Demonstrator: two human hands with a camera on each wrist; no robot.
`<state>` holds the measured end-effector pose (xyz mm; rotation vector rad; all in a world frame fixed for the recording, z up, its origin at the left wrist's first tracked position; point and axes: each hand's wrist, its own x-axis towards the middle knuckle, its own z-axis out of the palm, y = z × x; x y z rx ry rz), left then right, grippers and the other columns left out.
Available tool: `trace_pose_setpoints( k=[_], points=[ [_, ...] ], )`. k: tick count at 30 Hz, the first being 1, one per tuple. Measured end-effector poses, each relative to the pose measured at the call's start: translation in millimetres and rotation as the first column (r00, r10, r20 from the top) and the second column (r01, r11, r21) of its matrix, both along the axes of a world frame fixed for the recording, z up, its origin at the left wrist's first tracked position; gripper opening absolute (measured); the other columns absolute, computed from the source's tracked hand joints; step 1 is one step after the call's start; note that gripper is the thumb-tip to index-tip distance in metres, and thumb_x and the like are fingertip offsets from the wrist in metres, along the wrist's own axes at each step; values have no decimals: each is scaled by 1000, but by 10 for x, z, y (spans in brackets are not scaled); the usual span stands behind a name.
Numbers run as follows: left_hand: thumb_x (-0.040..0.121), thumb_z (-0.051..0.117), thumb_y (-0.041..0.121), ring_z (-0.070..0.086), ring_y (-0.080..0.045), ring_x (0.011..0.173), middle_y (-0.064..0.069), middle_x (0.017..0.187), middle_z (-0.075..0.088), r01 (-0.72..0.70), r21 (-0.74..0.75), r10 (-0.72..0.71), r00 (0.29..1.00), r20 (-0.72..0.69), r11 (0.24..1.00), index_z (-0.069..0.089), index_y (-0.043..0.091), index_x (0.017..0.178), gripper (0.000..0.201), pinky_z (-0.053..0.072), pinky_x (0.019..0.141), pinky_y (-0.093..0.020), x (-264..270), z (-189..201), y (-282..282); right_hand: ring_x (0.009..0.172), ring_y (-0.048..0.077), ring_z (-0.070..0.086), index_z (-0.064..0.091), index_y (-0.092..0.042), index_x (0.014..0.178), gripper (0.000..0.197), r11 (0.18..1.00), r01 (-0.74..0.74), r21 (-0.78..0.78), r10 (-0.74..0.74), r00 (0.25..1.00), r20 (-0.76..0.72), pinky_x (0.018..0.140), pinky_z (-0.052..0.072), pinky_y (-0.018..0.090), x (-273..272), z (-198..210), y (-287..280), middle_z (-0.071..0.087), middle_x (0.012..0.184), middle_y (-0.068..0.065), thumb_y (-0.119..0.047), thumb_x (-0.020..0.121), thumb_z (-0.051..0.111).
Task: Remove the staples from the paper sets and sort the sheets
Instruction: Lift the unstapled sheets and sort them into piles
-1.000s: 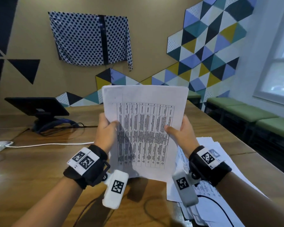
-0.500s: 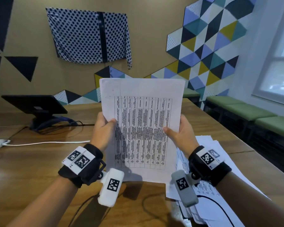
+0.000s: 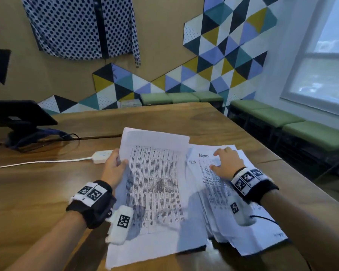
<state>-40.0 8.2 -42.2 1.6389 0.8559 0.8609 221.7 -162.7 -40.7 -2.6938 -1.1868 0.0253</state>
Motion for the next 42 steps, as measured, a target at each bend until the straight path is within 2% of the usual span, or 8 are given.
trace_pose_setpoints(
  k=[3, 7, 12, 19, 25, 30, 36, 42],
  points=[
    [95, 40, 1, 62, -21, 78, -12, 107, 59, -4, 3, 4, 997, -82, 1000, 47, 5, 112, 19, 53, 56, -15, 57, -105, -7, 119, 31, 45, 38, -14, 133, 63, 979, 53, -195, -58, 998, -17, 96, 44, 43, 194, -156, -81, 41, 132, 13, -49, 84, 55],
    [96, 40, 4, 58, -34, 107, -15, 121, 58, -20, 2, 20, 990, -137, 1000, 49, 2, 122, 27, 47, 93, -44, 114, -198, 17, 100, 28, 55, 42, -10, 117, 54, 959, 3, -282, -48, 987, -154, 81, 45, 35, 409, -375, -59, 50, 110, 7, -46, 80, 60],
    [95, 41, 3, 55, -32, 114, -16, 124, 59, -23, -9, 22, 994, -109, 1000, 53, 4, 122, 29, 42, 99, -49, 125, -225, 0, 55, 18, 38, 29, -18, 58, 39, 988, 46, -147, -57, 996, -71, 56, 34, 25, 345, -300, -158, 34, 59, -2, -33, 91, 45],
    [96, 41, 4, 57, -27, 109, -10, 119, 61, 14, -43, -15, 999, -28, 999, 54, 8, 120, 28, 44, 99, -47, 58, -130, -65, 64, 19, 47, 36, -10, 100, 27, 986, 60, 159, -21, 971, -237, 51, 34, 25, 48, -21, -102, 49, 77, 4, -25, 89, 56],
    [96, 41, 4, 62, -20, 98, -2, 105, 67, 71, -35, -67, 993, 99, 997, 58, 13, 110, 24, 50, 78, -28, -73, 67, -130, 71, 19, 45, 49, -3, 98, 28, 578, -116, 808, 352, 928, -118, 61, 33, 25, -427, 585, 266, 48, 86, 9, -26, 87, 60],
    [95, 42, 4, 66, -20, 95, -8, 108, 69, 150, -51, -136, 967, 215, 987, 58, 11, 113, 25, 53, 73, -27, -179, 231, -228, 58, -2, 41, 39, -35, 98, 23, 157, -219, 963, 576, 812, 91, 58, 34, 9, -922, 1091, 371, 42, 76, -10, -44, 82, 53],
    [93, 43, 2, 66, -21, 101, -6, 109, 70, 292, 69, -298, 892, 341, 954, 55, 7, 119, 29, 54, 80, -27, -259, 382, -436, 52, 1, 46, 38, -58, 95, 28, 106, -279, 954, 688, 714, 133, 52, 39, 18, -1273, 1194, 518, 53, 64, -20, -68, 74, 54],
    [88, 49, 20, 62, -18, 110, -2, 117, 66, 290, 298, -382, 866, 323, 909, 53, 15, 122, 34, 48, 90, -26, -241, 477, -618, 62, 2, 56, 45, -41, 91, 27, 12, -280, 960, 642, 738, 207, 61, 46, 17, -1586, 1298, 509, 59, 70, -19, -64, 76, 50]
  ],
)
